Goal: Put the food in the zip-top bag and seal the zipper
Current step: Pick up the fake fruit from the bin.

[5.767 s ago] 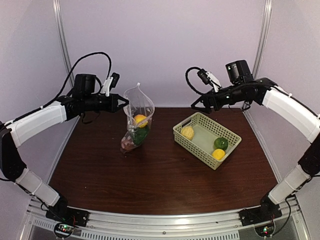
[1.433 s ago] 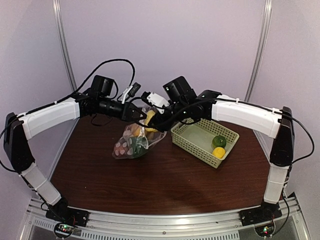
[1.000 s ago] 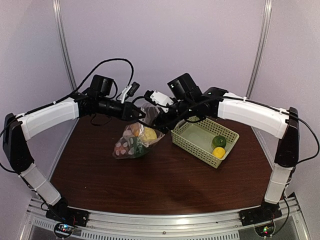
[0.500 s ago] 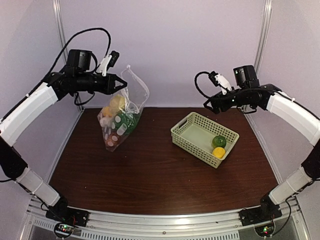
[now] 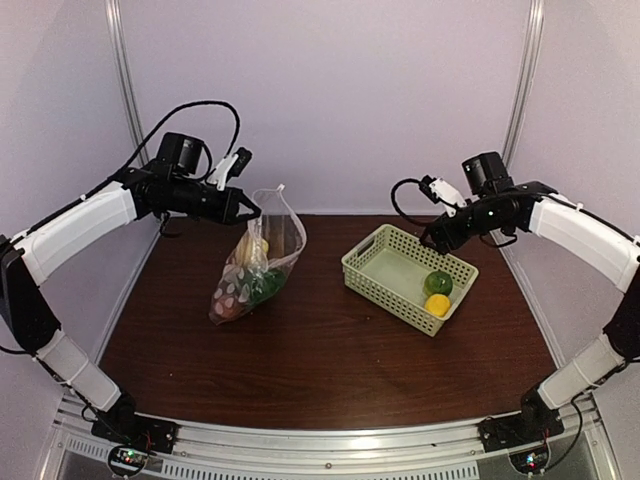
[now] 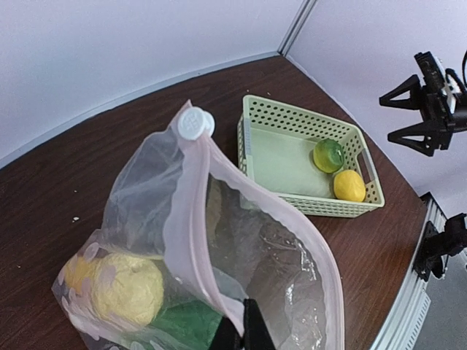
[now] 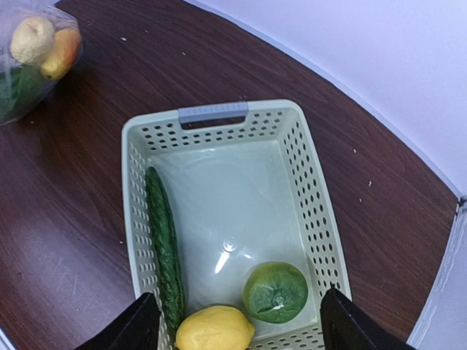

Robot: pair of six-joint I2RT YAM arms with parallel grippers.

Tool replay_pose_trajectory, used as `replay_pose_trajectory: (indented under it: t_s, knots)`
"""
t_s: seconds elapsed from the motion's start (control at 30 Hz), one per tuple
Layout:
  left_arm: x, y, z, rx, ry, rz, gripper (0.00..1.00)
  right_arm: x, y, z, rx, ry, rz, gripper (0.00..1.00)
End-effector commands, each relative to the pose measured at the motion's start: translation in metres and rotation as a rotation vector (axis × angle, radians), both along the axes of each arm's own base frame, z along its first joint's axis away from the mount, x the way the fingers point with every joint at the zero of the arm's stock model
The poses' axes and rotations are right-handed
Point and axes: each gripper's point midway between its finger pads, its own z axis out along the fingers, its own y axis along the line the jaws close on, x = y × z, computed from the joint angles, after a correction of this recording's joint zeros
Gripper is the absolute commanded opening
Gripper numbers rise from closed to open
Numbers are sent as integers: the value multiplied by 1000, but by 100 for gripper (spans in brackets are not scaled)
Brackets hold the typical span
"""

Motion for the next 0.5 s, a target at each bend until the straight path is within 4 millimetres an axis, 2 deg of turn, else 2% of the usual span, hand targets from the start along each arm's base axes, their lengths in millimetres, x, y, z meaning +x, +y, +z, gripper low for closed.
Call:
replay_pose_trajectory:
  t_s: [0.0, 0.13, 0.47]
  knots:
    - [-1, -19, 2, -86, -19, -66, 0, 5, -45, -56, -176, 128, -143, 73]
    - [-6, -30, -10, -73, -1, -94, 0, 5, -60, -84, -208, 207, -182, 71]
    - [-14, -48, -34, -47, 45, -139, 0, 0, -63, -132, -269, 336, -157, 79]
